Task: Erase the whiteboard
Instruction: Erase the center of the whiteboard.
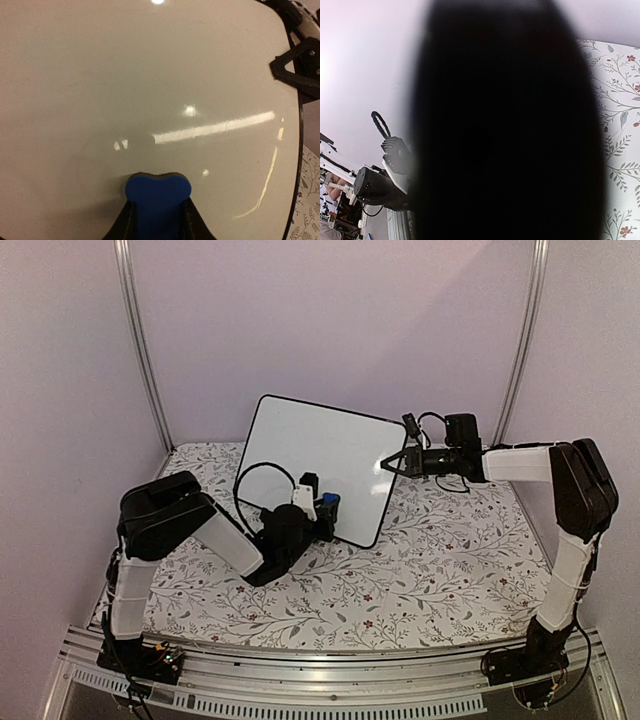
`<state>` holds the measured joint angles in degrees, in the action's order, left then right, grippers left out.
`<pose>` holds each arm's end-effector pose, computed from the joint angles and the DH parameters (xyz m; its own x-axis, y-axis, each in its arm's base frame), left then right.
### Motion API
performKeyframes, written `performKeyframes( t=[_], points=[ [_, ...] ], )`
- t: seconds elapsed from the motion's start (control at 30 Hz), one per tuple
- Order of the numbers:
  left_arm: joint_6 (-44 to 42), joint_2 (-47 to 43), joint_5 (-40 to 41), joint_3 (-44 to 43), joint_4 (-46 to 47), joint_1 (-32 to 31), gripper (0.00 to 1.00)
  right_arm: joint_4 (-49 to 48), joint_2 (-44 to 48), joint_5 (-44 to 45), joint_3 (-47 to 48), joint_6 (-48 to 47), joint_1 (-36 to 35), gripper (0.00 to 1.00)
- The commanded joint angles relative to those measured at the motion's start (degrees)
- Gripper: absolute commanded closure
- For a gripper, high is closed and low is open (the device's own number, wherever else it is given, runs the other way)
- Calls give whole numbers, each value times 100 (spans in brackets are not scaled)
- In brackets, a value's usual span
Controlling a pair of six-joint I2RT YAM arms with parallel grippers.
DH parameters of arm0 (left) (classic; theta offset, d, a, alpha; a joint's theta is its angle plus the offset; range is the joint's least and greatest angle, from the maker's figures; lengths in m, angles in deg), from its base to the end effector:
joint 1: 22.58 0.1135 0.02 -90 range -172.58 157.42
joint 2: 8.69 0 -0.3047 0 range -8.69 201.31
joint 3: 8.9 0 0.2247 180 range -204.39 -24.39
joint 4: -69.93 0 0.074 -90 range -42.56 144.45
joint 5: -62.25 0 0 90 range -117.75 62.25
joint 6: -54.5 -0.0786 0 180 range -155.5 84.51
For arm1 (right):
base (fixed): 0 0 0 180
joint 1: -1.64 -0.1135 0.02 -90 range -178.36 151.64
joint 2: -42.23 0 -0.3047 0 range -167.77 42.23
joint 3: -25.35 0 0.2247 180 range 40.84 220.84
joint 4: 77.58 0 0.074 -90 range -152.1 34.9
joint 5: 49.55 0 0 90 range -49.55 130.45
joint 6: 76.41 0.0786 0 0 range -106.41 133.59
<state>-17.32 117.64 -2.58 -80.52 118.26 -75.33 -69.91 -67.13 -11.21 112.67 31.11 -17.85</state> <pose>0.3139 -0.3575 0.1594 -0.2089 -0.1919 -0.9589 0.4204 0.8677 -0.2652 0.3904 0.2036 0.2558 -0.7012 -0.0501 -0.7112 -0.6691 0.3907 0.6322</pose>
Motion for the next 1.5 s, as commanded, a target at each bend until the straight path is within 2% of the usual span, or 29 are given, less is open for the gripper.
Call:
performKeyframes(
  t=[0.0, 0.2, 0.37, 0.5, 0.7, 0.87, 1.07, 1.2, 1.47],
  points=[
    [-60, 353, -431, 42, -952, -80, 100, 1520, -316, -661, -244, -284, -495, 99],
    [443, -8, 263, 385, -1361, 371, 100, 1528, -301, -653, -261, -299, -495, 99],
    [523, -292, 658, 525, -1718, 736, 100, 1533, -305, -644, -274, -293, -504, 99],
    [651, -353, 642, 508, -1908, 915, 100, 1531, -305, -633, -275, -297, -521, 99],
    [472, -179, -40, 381, -1558, 726, 100, 1537, -305, -626, -266, -296, -533, 99],
    [132, 23, -322, 273, -1152, 260, 100, 1556, -317, -611, -272, -302, -530, 99],
    [110, 151, -576, 193, -1013, 46, 100, 1561, -338, -613, -255, -302, -530, 99],
    [97, 150, -553, 125, -1062, 45, 100, 1568, -340, -617, -252, -310, -530, 99],
    [400, 73, -13, -117, -1707, 303, 100, 1575, -331, -617, -266, -333, -530, 99]
  ],
)
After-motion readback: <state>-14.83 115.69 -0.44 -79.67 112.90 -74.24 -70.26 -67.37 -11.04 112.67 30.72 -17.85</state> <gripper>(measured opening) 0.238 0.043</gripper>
